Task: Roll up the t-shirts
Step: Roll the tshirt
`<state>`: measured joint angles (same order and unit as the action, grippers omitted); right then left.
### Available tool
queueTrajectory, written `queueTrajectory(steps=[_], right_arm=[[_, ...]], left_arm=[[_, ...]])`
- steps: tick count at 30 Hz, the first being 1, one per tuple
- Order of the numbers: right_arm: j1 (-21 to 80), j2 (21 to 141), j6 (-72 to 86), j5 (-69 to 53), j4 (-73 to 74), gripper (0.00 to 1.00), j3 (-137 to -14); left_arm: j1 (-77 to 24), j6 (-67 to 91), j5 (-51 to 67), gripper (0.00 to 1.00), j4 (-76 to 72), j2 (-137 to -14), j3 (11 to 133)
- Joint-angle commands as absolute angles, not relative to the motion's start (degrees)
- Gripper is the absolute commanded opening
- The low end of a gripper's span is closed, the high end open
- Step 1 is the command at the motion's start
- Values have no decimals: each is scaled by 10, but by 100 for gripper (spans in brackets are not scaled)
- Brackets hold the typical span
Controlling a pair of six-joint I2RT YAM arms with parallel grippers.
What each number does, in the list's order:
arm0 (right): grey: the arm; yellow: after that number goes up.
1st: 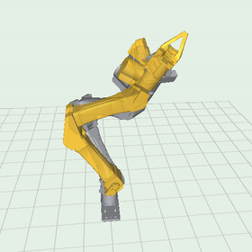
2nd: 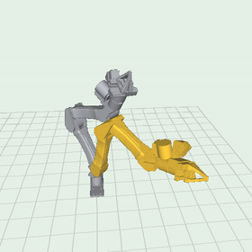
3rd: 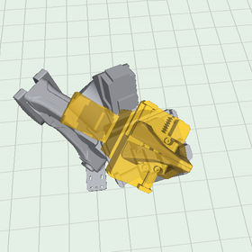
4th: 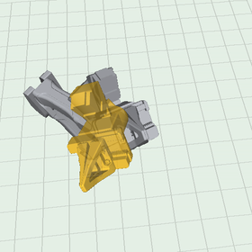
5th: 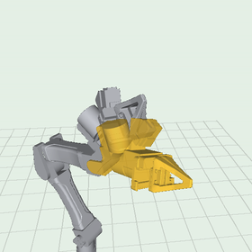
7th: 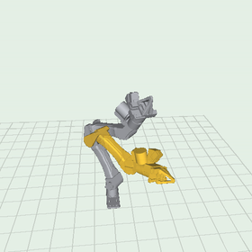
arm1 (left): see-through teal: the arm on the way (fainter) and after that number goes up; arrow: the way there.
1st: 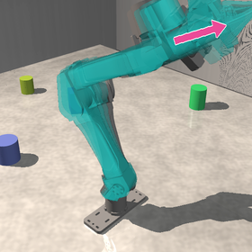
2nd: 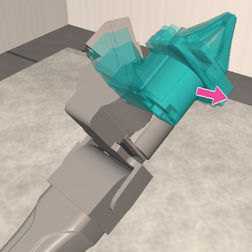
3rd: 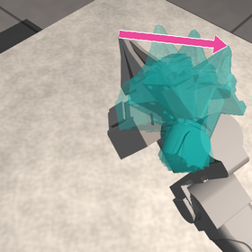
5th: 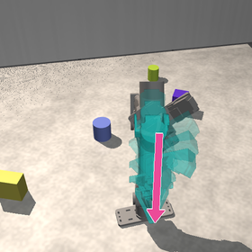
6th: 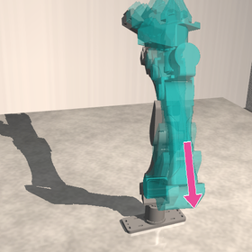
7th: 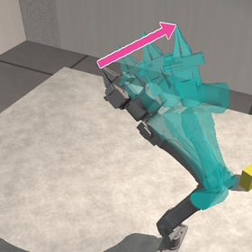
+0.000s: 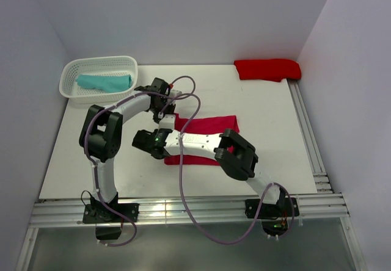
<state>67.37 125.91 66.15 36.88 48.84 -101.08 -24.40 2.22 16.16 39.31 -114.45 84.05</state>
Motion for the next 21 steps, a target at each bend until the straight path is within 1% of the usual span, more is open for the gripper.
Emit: queueTrajectory(steps=[1, 4, 6, 7, 9, 10, 12, 13, 14, 17, 18, 20, 21], right_arm=[[685, 1273, 664, 367, 496, 48, -1001], [688, 1280, 668, 358, 497, 48, -996], [692, 1286, 671, 351, 497, 48, -995], [692, 1288, 672, 349, 500, 48, -995], [691, 1293, 672, 344, 504, 48, -996], [692, 1294, 672, 343, 504, 48, -995], [691, 1296, 672, 340, 506, 47, -995], [691, 1296, 671, 338, 503, 47, -991], [691, 1295, 671, 337, 499, 47, -988], [686, 1271, 671, 328, 458, 39, -948], [683, 1260, 671, 316, 439, 34, -932], [677, 1219, 666, 303, 365, 28, -868], [671, 1203, 666, 289, 335, 25, -816]], left_arm=[[-249, 16, 147, 4, 393, -1147, 865], [-250, 16, 145, 4, 394, -1151, 869], [-251, 16, 147, 8, 396, -1155, 874], [-251, 16, 148, 17, 396, -1156, 875], [-252, 15, 148, 24, 400, -1157, 882], [-251, 14, 150, 33, 402, -1157, 884], [-251, 12, 150, 37, 410, -1159, 897], [-251, 11, 152, 42, 415, -1161, 903], [-250, 10, 155, 44, 418, -1165, 916], [-250, 6, 167, 50, 436, -1169, 942], [-249, 6, 169, 54, 440, -1169, 947], [-246, -14, 191, 57, 450, -1165, 961], [-244, -15, 196, 60, 452, -1161, 962]])
